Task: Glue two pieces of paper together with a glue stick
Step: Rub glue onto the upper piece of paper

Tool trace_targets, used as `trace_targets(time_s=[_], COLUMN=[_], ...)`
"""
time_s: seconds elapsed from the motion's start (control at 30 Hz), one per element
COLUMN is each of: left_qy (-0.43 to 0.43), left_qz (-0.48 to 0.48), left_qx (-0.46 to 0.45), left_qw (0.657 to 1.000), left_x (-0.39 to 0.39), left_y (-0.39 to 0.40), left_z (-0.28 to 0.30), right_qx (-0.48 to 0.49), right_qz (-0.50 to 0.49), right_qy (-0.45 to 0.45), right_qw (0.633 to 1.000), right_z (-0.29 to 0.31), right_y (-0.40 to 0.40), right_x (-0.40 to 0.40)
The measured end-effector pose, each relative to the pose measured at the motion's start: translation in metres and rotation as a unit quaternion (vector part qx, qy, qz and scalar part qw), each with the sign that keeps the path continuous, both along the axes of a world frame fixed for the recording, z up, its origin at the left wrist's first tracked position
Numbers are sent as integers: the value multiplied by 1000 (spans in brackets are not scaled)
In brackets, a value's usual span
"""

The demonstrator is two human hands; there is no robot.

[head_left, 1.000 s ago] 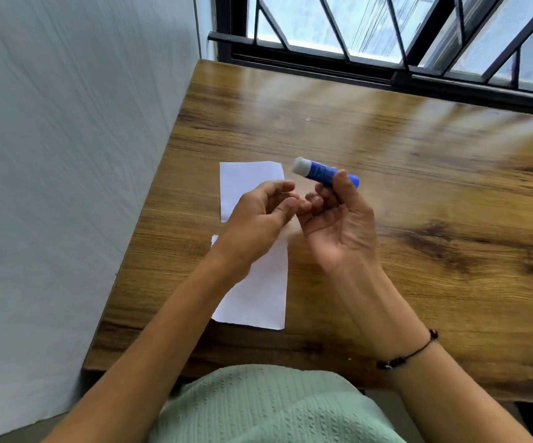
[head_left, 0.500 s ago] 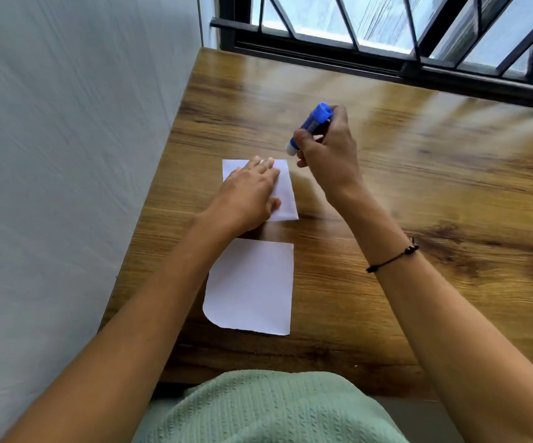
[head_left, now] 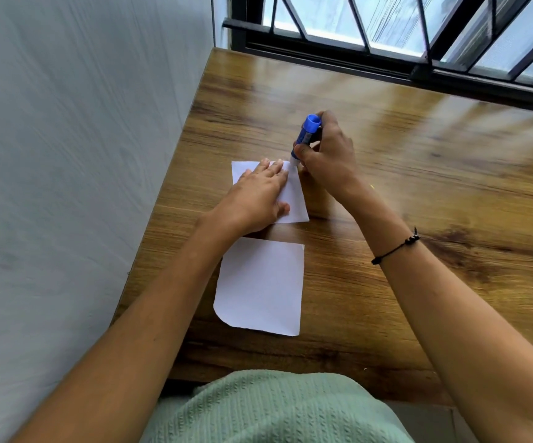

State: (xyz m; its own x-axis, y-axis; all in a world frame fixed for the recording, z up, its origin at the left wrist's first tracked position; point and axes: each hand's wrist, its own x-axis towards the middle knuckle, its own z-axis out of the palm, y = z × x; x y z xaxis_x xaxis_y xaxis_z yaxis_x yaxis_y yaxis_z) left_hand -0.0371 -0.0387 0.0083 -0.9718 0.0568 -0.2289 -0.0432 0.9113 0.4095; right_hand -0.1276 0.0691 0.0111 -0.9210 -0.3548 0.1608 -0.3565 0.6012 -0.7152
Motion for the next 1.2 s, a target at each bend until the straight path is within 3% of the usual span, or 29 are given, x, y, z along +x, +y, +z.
trace_targets(time_s=[0.67, 1.2], left_qy=[2, -6], left_qz=[5, 51], left_qx=[4, -73], left_qw=[1000, 996], left_x=[-1, -25], left_y=[-1, 0], left_z=[-2, -5], right_qx=[55, 25], right_qz=[39, 23], right_qy=[2, -13], right_qw=[998, 999], right_z=[7, 8], right_y=[13, 43], right_x=[25, 61])
